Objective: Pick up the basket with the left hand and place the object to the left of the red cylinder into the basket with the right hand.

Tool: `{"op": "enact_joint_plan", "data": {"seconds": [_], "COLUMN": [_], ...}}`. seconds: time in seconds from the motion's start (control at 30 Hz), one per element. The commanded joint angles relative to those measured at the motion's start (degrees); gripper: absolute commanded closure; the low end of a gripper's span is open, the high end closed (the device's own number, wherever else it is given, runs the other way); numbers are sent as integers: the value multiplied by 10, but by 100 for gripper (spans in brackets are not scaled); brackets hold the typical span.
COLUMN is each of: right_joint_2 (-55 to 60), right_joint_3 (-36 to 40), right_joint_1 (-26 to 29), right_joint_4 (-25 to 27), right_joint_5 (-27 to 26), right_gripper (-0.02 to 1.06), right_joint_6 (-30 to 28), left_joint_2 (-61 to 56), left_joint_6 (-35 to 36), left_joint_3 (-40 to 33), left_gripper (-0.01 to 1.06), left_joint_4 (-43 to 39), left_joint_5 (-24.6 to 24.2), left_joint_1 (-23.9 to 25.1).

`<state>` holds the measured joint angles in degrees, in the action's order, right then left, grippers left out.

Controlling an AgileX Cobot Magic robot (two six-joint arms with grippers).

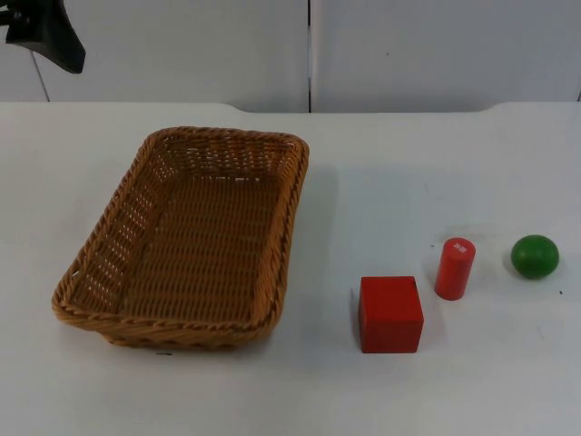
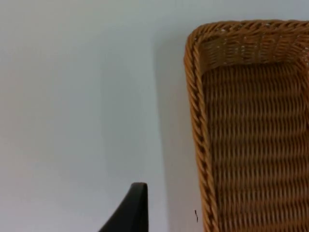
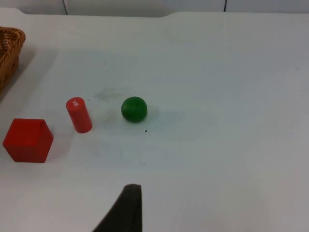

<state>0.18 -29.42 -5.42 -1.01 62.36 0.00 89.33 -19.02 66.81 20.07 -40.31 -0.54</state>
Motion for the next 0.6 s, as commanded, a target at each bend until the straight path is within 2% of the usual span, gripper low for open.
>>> {"op": "enact_joint_plan", "data": {"seconds": [0.0, 0.17, 0.4, 0.57], "right_joint_2": [-2, -2, -2, -2], "right_joint_3": [-1, -1, -1, -1], "right_joint_1": [0, 0, 0, 0], "right_joint_4": [-3, -3, -3, -3], "right_joint_5": [-5, -5, -5, -5], "right_gripper": [-1, -1, -1, -1], "right_joint_6": [4, 4, 4, 4], "left_joint_2": [-1, 25, 81, 119], "left_joint_6": [-7, -7, -4, 5], "left_joint_3": [4, 4, 5, 5], "left_gripper": [4, 4, 4, 4], "left_joint_4": [16, 16, 19, 21], "left_joint_5": [11, 23, 39, 68], "left_joint_1": [-17, -43, -44, -41]}}
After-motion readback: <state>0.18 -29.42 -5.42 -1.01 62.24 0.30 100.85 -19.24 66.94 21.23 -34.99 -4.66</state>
